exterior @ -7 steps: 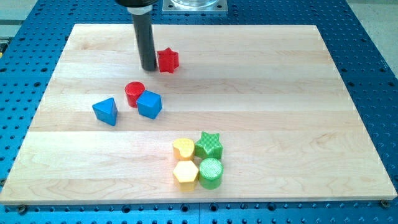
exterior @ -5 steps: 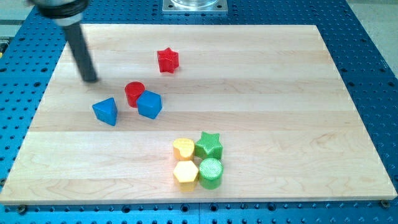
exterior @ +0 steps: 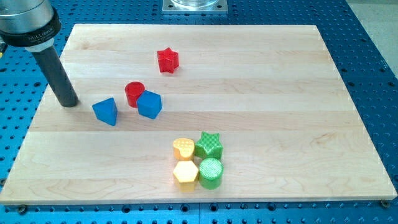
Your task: Slide the triangle vertically below the red star
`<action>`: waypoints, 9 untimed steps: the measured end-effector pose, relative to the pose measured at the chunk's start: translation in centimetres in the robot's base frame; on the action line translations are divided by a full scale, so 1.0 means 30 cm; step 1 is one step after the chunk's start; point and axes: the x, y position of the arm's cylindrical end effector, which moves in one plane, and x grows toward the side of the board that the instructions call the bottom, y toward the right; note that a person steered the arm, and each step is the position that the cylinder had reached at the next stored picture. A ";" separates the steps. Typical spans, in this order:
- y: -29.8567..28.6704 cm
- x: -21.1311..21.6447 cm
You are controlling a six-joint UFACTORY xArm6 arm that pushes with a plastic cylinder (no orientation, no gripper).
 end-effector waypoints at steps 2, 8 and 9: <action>0.145 0.073; 0.406 0.277; 0.382 0.282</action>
